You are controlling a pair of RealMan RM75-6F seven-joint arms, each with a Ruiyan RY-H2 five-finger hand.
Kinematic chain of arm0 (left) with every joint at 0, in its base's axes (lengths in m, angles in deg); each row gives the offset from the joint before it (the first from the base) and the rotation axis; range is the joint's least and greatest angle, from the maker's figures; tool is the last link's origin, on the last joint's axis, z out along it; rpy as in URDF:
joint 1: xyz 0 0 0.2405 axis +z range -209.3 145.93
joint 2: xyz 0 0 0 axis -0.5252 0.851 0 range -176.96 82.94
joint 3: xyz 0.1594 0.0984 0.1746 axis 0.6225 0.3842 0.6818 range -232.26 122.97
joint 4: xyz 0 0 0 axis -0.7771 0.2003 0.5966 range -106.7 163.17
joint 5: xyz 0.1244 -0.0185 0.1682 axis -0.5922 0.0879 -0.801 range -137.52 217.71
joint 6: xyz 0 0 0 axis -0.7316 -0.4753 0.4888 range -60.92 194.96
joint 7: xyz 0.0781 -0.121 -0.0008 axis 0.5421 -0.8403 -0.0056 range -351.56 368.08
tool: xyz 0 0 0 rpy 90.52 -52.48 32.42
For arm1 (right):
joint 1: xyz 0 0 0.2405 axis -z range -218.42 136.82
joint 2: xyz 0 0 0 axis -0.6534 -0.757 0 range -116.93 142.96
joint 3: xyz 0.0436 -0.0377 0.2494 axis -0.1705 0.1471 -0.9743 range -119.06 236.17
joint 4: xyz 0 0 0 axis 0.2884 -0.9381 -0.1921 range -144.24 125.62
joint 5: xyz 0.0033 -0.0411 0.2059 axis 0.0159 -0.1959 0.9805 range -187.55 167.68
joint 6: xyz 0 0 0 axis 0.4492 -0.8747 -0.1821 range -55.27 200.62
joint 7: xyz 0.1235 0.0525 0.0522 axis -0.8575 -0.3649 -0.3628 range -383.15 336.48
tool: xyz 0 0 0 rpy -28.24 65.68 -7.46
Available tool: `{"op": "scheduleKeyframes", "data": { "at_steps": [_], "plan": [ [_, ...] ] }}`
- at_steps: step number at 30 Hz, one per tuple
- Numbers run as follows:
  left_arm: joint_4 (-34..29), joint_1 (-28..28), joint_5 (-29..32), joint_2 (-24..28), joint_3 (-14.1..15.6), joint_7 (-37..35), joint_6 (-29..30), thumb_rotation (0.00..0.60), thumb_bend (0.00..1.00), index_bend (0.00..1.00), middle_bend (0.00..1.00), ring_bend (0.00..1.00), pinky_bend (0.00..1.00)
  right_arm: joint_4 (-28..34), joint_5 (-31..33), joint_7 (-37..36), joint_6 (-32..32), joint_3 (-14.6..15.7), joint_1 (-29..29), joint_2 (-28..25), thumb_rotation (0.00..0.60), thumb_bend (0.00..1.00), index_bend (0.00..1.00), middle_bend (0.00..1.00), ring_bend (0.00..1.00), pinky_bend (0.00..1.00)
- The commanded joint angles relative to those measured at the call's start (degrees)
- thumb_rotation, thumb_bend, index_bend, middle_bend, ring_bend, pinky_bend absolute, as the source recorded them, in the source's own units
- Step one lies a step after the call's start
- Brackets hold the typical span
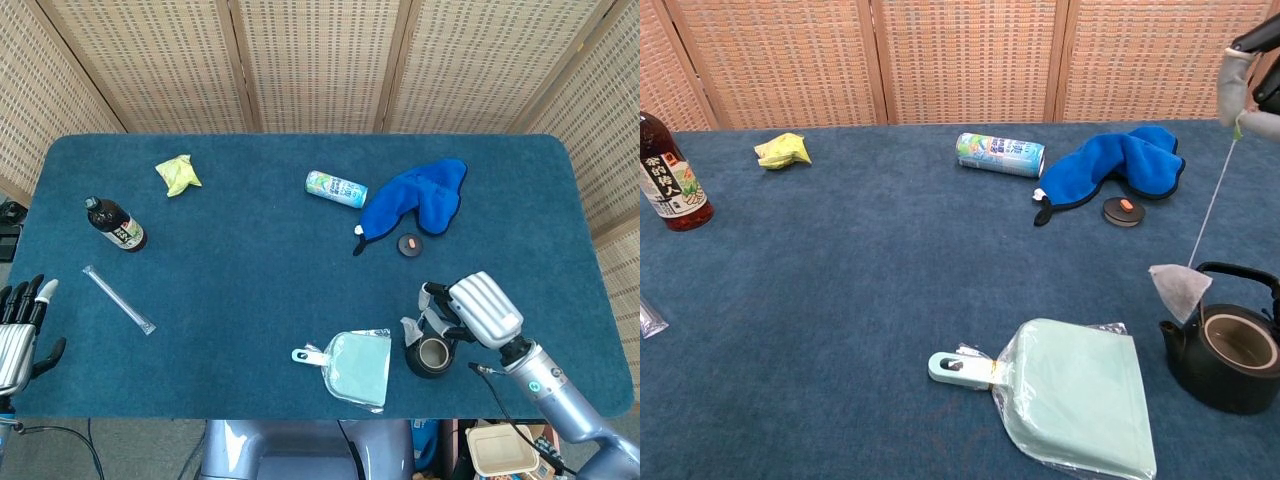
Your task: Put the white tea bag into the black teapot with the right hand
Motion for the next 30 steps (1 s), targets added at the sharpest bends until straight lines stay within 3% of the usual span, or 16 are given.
{"op": "scheduleKeyframes", "data": {
  "at_steps": [1, 30],
  "plan": [
    [-0.11, -0.03, -0.05, -0.04, 0.07, 0.16, -0.07, 0.600, 0.38, 0.00, 0.00, 0.00, 0.00, -0.62, -0.20, -0.97, -1.02, 0.26, 1.03, -0.64, 0.600, 0.68, 0.63, 0.96, 1.00, 1.00],
    [-1.17, -0.54, -0.03, -0.29, 0.15, 1.93, -0.53, 0.600, 0.38, 0.00, 0.00, 0.00, 0.00, -5.48, -3.50, -8.44, -7.00, 2.32, 7.52, -2.66, 0.600, 0.70, 0.65, 0.97, 1.00, 1.00]
  ]
}}
